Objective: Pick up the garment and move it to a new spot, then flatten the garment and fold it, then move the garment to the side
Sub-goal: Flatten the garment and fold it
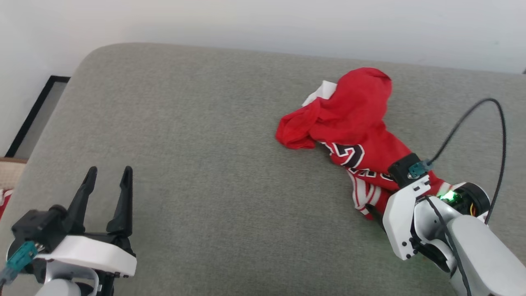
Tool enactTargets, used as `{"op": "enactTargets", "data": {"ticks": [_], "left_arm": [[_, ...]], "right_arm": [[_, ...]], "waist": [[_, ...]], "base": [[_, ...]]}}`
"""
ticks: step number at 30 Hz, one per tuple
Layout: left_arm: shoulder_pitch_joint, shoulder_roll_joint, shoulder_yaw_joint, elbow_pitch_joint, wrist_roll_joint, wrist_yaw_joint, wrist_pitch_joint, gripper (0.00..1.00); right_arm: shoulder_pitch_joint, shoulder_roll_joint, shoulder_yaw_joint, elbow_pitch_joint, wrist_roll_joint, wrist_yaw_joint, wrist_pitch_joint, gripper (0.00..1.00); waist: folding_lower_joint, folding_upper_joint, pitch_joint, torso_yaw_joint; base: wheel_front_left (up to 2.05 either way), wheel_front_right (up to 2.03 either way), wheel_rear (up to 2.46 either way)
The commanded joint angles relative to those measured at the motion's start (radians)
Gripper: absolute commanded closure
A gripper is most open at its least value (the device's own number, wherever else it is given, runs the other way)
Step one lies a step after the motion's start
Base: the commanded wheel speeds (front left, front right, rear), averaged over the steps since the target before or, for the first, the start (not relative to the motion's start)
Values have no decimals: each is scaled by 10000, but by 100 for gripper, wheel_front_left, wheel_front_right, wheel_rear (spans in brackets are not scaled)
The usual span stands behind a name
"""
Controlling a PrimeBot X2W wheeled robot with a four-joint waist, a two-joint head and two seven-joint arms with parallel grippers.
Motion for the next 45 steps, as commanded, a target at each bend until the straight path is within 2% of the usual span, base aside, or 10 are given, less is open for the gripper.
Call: {"op": "enactTargets", "data": {"ticks": [1, 8, 10, 11, 18, 26, 33, 41, 44, 45], "left_arm": [[257, -319, 383, 73, 251, -211, -50, 0], [863, -1490, 1495, 299, 953, -992, -49, 0], [981, -1790, 1788, 363, 1092, -1228, -49, 0], [1043, -1906, 1921, 409, 1152, -1331, -49, 0], [1308, -2535, 2650, 555, 1618, -1850, -49, 0], [1597, -3063, 3347, 606, 2063, -2363, -49, 0], [1654, -3372, 3738, 677, 2326, -2704, -49, 0], [1631, -3649, 4114, 923, 2616, -3024, -50, 0], [1596, -3706, 4178, 1036, 2719, -3114, -50, 0], [1588, -3722, 4204, 1058, 2750, -3160, -50, 0]], "right_arm": [[-312, -131, 306, 282, 66, -3, 250, 0], [-1209, -349, 1550, 1996, 257, -3, 1074, 0], [-1413, -335, 1879, 2326, 438, -3, 1121, 97], [-1510, -322, 1942, 2476, 571, -3, 1098, 100], [-1772, -657, 2653, 2324, 1479, -5, 1480, 100], [-1180, -1741, 2584, -174, 2876, -3, 2223, 100], [775, -2790, 1097, -2283, 3173, -3, 3621, 100], [3035, -2042, -1070, -2941, 2056, -3, 4503, 100], [3181, -1656, -1397, -2943, 1614, -3, 4313, 55], [3194, -1493, -1543, -2977, 1513, -3, 4264, 0]], "waist": [[0, 0, 88, 206], [0, 0, 238, 568], [0, 0, 252, 610], [0, 0, 250, 609], [0, 0, 155, 441], [0, 0, 67, -21], [0, 0, 91, -198], [0, 0, 167, -250], [0, 0, 152, -256], [0, 0, 135, -263]], "base": [[0, 0, 0], [0, 0, 0], [0, 0, 0], [0, 0, 0], [0, 0, 0], [0, 0, 0], [0, 0, 0], [0, 0, 0], [0, 0, 0], [0, 0, 0]]}}
